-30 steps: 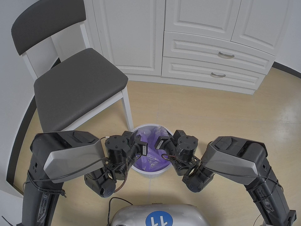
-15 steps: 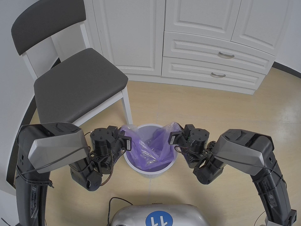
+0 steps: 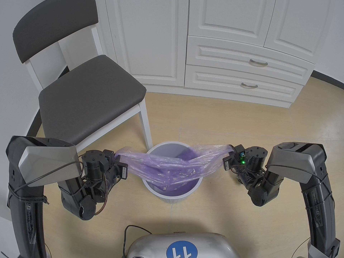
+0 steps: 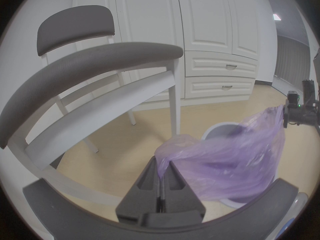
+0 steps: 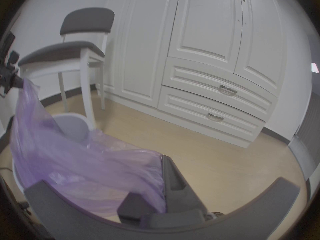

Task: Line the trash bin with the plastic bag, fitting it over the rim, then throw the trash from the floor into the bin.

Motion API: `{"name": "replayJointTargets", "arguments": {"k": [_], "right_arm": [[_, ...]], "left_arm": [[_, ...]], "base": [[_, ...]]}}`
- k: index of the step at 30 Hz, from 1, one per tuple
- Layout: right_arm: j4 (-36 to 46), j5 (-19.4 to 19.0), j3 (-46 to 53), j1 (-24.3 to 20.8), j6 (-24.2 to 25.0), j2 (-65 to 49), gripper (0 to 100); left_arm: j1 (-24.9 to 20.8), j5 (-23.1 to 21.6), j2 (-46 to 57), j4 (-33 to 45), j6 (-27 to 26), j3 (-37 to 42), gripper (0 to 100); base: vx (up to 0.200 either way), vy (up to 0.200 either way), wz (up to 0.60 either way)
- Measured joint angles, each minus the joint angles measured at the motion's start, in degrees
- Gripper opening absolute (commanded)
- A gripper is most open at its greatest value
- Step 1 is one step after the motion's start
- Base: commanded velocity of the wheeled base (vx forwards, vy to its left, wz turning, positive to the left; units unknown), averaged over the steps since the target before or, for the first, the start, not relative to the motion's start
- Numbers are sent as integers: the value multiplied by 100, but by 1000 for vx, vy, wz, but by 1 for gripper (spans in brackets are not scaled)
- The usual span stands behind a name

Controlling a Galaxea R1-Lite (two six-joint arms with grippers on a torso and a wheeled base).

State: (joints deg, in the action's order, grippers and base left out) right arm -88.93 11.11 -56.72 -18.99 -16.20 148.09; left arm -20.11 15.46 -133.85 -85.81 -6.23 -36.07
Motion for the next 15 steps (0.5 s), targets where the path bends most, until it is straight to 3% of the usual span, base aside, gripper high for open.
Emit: {"name": "replayJointTargets", "arguments": {"k": [15], "right_arm": [[-7, -208, 516, 249, -484, 157, 0]], "left_arm": [[236, -33, -291, 2, -63, -22, 0]], "base": [[0, 0, 0]]}}
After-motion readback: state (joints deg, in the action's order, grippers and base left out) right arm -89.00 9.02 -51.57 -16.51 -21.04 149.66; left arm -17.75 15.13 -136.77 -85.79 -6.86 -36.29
